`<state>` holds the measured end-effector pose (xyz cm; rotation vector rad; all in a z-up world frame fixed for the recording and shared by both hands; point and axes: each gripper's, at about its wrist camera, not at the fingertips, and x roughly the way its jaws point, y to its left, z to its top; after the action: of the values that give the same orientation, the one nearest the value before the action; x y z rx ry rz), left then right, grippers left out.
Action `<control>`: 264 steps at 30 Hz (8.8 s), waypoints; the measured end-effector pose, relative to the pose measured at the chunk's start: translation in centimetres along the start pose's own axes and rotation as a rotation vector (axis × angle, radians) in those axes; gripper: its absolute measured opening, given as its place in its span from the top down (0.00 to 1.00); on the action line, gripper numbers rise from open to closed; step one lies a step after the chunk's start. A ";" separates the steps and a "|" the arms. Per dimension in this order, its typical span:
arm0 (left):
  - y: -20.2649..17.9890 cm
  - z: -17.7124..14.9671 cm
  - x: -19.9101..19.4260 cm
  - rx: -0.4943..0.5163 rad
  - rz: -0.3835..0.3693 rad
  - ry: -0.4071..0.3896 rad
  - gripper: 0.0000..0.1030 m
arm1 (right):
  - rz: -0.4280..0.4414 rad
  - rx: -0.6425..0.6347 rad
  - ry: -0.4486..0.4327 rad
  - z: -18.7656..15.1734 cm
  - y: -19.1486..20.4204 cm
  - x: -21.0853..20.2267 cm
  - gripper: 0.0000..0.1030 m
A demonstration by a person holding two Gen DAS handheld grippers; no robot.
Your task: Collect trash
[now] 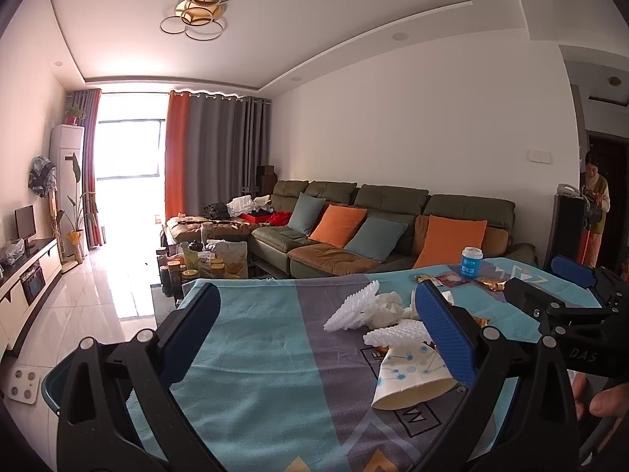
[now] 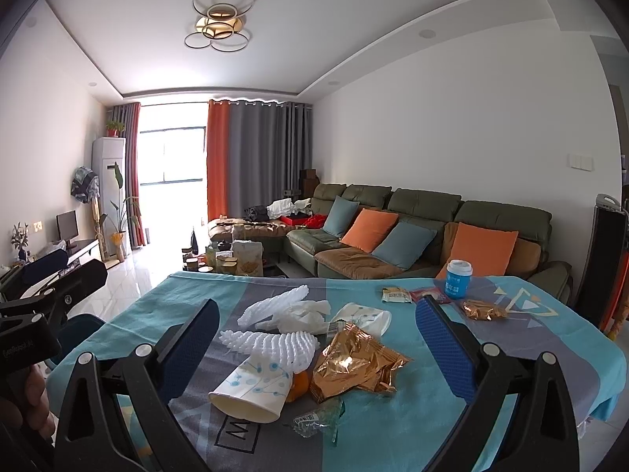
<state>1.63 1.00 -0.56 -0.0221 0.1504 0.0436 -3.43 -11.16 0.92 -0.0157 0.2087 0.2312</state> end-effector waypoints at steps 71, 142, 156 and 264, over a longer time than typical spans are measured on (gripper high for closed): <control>-3.2 -2.8 14.0 -0.075 -0.270 0.408 0.05 | -0.063 0.071 0.112 0.0 -4.4 5.9 0.06; 1.4 -0.2 11.1 -0.288 -0.405 0.304 0.90 | 0.248 0.013 0.396 -0.7 -0.6 9.1 0.81; 14.7 1.7 2.1 -0.331 -0.055 0.157 0.90 | 0.603 -0.057 0.360 5.2 11.3 16.0 0.81; -0.4 2.1 0.2 0.009 -0.021 0.023 0.05 | 0.184 0.011 0.017 1.8 0.4 2.8 0.06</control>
<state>2.15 0.62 1.52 -0.0151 0.1737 0.0215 -0.52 -10.11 2.08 0.0127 0.2282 0.4131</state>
